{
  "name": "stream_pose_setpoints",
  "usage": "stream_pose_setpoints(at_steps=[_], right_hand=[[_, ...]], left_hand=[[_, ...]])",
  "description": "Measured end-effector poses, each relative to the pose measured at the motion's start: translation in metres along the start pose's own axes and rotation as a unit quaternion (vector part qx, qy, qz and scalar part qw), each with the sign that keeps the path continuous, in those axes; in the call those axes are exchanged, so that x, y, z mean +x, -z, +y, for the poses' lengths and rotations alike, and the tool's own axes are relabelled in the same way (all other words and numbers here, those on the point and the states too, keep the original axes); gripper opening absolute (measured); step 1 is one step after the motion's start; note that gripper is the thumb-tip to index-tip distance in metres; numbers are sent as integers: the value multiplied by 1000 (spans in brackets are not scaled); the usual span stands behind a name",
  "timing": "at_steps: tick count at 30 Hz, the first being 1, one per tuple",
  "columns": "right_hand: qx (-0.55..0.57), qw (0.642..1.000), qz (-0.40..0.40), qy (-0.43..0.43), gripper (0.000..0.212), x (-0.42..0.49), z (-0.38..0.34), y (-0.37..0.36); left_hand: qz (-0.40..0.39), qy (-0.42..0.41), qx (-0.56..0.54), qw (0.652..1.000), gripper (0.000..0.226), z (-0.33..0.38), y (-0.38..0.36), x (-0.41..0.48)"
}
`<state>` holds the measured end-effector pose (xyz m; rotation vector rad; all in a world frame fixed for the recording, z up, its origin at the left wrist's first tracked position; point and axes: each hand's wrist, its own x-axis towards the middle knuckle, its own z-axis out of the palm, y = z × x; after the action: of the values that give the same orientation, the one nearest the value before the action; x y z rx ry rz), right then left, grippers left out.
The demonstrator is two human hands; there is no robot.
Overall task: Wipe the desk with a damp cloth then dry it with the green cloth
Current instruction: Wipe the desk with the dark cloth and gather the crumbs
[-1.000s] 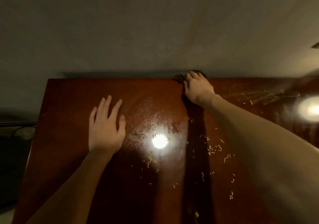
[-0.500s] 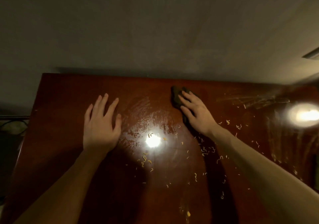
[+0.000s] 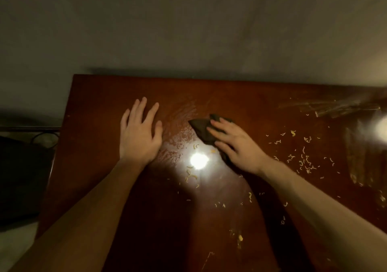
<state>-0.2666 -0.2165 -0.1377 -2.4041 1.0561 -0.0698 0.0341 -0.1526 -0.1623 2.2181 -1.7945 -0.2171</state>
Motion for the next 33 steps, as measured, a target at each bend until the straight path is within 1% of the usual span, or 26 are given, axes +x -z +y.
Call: stream_pose_setpoints(at_steps=[2, 4, 6, 7, 10, 13, 15, 17, 19, 21, 24, 26, 28, 31, 33], right_hand=[[-3, 1000, 25, -9, 52, 26, 12, 7], [12, 997, 53, -48, 53, 51, 16, 9], [21, 995, 58, -73, 54, 57, 5, 1], [14, 997, 51, -58, 53, 51, -5, -5], [-1, 999, 7, 34, 49, 8, -38, -25], [-12, 997, -34, 74, 52, -18, -50, -33], [-17, 996, -42, 76, 51, -10, -45, -28], [-10, 998, -21, 64, 50, 11, -38, -24], [8, 999, 9, 39, 50, 39, -39, -22], [25, 999, 16, 20, 49, 60, -49, -26], [39, 997, -5, 62, 53, 52, -73, -38], [37, 994, -22, 96, 57, 21, -86, -48], [35, 993, -44, 108, 58, -10, -91, -53], [44, 992, -67, 96, 54, -25, -82, -48], [47, 993, -70, 80, 53, -13, -78, -41]], left_hand=[[5, -6, -3, 1000, 54, -1, -1, 0], [10, -11, -7, 1000, 55, -3, -3, 0], [5, -11, -9, 1000, 55, -3, -3, -1], [-1, -12, -11, 1000, 56, -3, -2, -1], [-25, -19, -34, 999, 57, -6, 3, 0], [-77, -19, -65, 995, 59, -11, 10, 5], [-113, -12, -95, 989, 61, -15, 14, 8], [-129, -7, -136, 982, 58, -17, 19, 11], [-127, 3, -191, 973, 54, -21, 22, 13], [-122, 21, -243, 962, 51, -25, 24, 15], [-107, 35, -278, 954, 48, -28, 25, 13], [-97, 36, -281, 954, 46, -27, 26, 10], [-92, 33, -275, 956, 46, -25, 27, 6], [-112, 8, -251, 962, 52, -28, 32, 2], [-121, -30, -207, 970, 57, -33, 35, 1]])
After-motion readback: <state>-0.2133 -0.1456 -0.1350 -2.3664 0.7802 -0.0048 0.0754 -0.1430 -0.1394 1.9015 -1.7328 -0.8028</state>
